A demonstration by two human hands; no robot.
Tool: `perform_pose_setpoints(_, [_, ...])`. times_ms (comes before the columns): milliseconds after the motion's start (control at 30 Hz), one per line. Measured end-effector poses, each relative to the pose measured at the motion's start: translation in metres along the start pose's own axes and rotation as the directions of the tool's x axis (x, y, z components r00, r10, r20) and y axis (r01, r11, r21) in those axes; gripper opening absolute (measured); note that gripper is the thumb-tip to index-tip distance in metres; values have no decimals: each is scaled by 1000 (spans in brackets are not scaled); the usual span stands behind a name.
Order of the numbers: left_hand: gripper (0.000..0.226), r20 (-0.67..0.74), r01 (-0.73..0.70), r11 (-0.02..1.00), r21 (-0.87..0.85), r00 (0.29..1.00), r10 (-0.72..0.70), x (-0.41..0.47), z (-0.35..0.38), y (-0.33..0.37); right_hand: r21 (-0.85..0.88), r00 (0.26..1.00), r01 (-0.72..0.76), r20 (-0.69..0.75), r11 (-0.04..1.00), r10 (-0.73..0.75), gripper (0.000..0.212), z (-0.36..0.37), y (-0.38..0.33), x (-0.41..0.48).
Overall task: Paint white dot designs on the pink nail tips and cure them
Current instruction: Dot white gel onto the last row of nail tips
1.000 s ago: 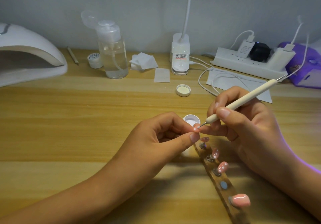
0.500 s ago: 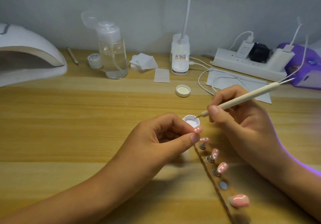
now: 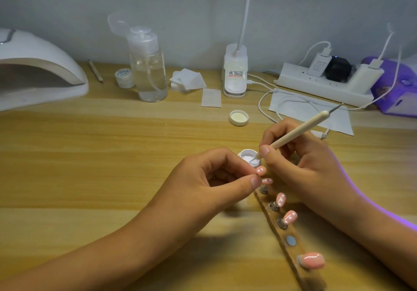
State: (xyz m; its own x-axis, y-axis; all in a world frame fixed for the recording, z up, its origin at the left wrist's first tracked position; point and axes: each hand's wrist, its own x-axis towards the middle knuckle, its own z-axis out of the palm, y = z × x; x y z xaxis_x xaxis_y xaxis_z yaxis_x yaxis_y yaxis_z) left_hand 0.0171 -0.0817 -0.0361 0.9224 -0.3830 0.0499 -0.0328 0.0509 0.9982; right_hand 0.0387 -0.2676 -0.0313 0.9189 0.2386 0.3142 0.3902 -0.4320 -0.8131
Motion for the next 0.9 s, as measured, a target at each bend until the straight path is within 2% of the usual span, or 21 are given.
perform_pose_setpoints(300, [5,-5,-1,1000,11,1000,1,0,0,0,18,1000,-4,-25,1000,4,7,1,1,1])
perform_pose_setpoints(367, [7,-5,-14,1000,-8,1000,14,0,1,0,94,996,18,-84,995,-10,6,-1,0,0])
perform_pose_setpoints(433, [9,-7,-21,1000,-15,1000,21,0,1,0,284,990,13,-139,959,28,4,-3,0,0])
perform_pose_setpoints(500, [8,-9,-18,1000,-14,1000,18,0,1,0,507,987,-21,-127,861,100,2,-5,-1,0])
perform_pose_setpoints(567, [7,-9,-17,1000,-17,1000,17,1,1,-1,638,990,-46,-71,768,118,4,-5,-2,1])
perform_pose_setpoints(667, [6,-7,-18,1000,-25,1000,18,1,1,-1,698,994,-68,-10,713,105,7,-5,-5,0])
perform_pose_setpoints(900, [5,-11,-26,999,-21,1000,26,2,1,-2,703,995,-92,44,705,87,4,-4,-6,-3])
